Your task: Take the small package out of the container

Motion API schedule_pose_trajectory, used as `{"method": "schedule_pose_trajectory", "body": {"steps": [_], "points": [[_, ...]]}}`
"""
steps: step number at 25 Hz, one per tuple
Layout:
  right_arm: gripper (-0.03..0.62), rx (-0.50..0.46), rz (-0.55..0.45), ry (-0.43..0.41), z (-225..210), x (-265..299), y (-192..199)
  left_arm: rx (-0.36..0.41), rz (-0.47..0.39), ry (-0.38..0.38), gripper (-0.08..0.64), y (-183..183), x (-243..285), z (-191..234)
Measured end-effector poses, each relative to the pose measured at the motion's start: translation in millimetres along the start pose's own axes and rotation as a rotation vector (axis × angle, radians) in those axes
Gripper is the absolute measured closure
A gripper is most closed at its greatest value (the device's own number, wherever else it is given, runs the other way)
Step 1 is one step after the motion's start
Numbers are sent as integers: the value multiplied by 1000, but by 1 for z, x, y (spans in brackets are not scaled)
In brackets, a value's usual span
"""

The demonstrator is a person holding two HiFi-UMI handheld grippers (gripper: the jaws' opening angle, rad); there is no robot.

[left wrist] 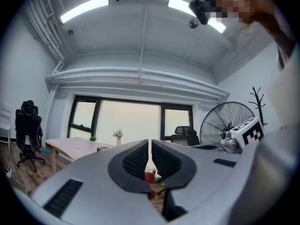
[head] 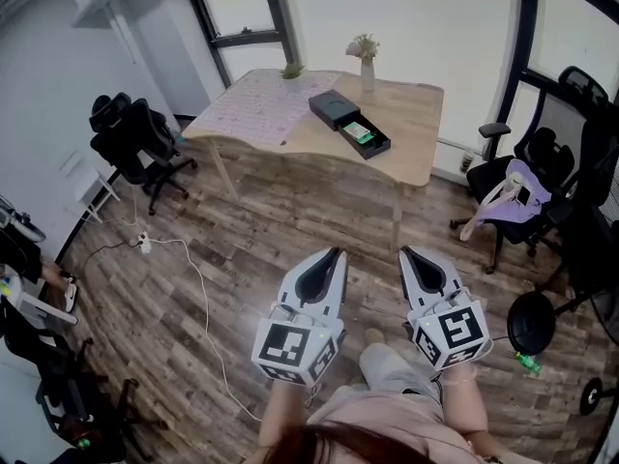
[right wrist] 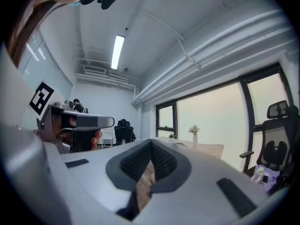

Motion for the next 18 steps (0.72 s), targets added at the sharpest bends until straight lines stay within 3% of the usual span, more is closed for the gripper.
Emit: {"method": "schedule_pose_trajectory", "body": {"steps": [18], "points": [[592, 10, -4, 33, -82, 78, -13, 23, 20, 58, 538, 7, 117, 31]]}}
Point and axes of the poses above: the fingertips, and each gripper's own axes: x forward along the fingers, z to its left, y out of its underside, the point moved 7 cm from there along -x, backward along the fingers, and after that the axes turned 11 degrees about x, right-handed, at the moved point
